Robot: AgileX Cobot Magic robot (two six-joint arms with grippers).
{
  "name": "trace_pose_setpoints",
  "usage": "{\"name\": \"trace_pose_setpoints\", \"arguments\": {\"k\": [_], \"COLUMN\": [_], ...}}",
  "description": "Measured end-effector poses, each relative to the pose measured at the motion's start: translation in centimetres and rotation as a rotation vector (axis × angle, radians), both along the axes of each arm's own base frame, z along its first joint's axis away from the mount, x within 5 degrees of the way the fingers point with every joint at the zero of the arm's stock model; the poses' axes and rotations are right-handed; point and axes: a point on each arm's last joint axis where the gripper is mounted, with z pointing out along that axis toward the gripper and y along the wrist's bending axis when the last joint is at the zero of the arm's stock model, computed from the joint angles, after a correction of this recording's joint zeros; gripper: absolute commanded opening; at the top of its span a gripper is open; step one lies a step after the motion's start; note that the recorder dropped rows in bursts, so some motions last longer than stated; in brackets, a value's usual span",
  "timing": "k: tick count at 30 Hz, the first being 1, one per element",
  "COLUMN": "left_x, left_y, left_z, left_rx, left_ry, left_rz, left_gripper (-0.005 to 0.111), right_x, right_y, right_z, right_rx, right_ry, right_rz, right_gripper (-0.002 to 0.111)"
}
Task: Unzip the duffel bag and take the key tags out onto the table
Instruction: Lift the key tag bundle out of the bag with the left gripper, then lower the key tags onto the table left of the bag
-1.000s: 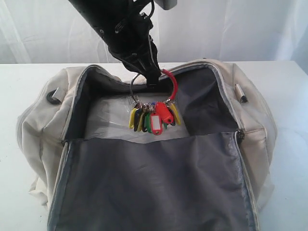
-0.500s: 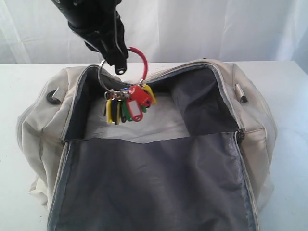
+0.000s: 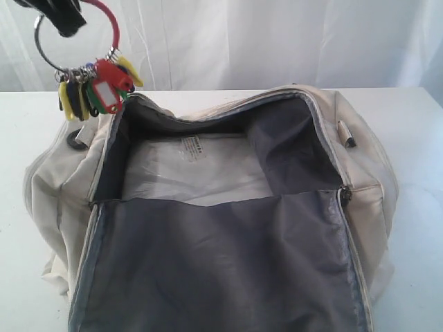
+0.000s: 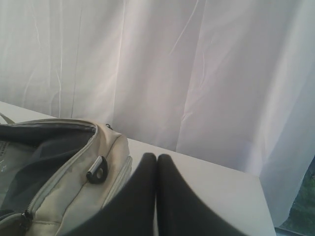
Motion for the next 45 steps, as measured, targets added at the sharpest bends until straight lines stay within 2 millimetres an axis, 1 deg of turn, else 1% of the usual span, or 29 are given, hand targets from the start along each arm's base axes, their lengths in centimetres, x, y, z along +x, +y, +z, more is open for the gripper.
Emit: {"name": "trace_pose_setpoints", "arguments": {"k": [4, 11, 13, 15, 17, 20, 26, 28, 31, 37, 40, 42, 44, 45], "left_x": [-1.2, -2.7, -3.2, -3.6, -4.0, -4.7, -6.6, -7.2, -7.4, -7.2, -6.7, -6.0, -4.9, -3.7], "left_y": [2.1, 4.6, 5.2, 5.8, 6.2, 6.7, 7.8, 8.2, 8.6, 9.3, 9.7, 9.5, 8.8, 7.7], "left_z": [1.7, 3.4, 3.4, 2.9, 2.0, 0.1, -3.3, -4.8, -7.1, -12.1, -14.2, -15.5, -16.7, -17.8], "left_rx": [-0.038, -0.096, -0.101, -0.093, -0.075, -0.049, -0.024, -0.004, 0.045, 0.190, 0.243, 0.257, 0.241, 0.204], "left_ry": [-0.059, -0.114, -0.118, -0.107, -0.084, -0.032, 0.050, 0.084, 0.130, 0.214, 0.195, 0.159, 0.130, 0.110], "left_rz": [0.055, 0.117, 0.131, 0.142, 0.150, 0.161, 0.179, 0.188, 0.215, 0.294, 0.358, 0.369, 0.348, 0.317], "left_gripper": [0.000, 0.000, 0.000, 0.000, 0.000, 0.000, 0.000, 0.000, 0.000, 0.000, 0.000, 0.000, 0.000, 0.000], "right_x": [0.0, 0.0, 0.0, 0.0, 0.0, 0.0, 0.0, 0.0, 0.0, 0.0, 0.0, 0.0, 0.0, 0.0], "right_y": [0.0, 0.0, 0.0, 0.0, 0.0, 0.0, 0.0, 0.0, 0.0, 0.0, 0.0, 0.0, 0.0, 0.0], "right_z": [0.0, 0.0, 0.0, 0.0, 0.0, 0.0, 0.0, 0.0, 0.0, 0.0, 0.0, 0.0, 0.0, 0.0], "right_rx": [0.000, 0.000, 0.000, 0.000, 0.000, 0.000, 0.000, 0.000, 0.000, 0.000, 0.000, 0.000, 0.000, 0.000], "right_ry": [0.000, 0.001, 0.001, 0.001, 0.001, 0.001, 0.001, 0.001, 0.001, 0.001, 0.001, 0.001, 0.001, 0.001], "right_rz": [0.000, -0.002, -0.002, -0.002, -0.002, -0.002, -0.002, -0.002, -0.002, -0.002, -0.002, -0.002, -0.002, -0.002], "right_gripper": [0.000, 0.000, 0.000, 0.000, 0.000, 0.000, 0.000, 0.000, 0.000, 0.000, 0.000, 0.000, 0.000, 0.000]}}
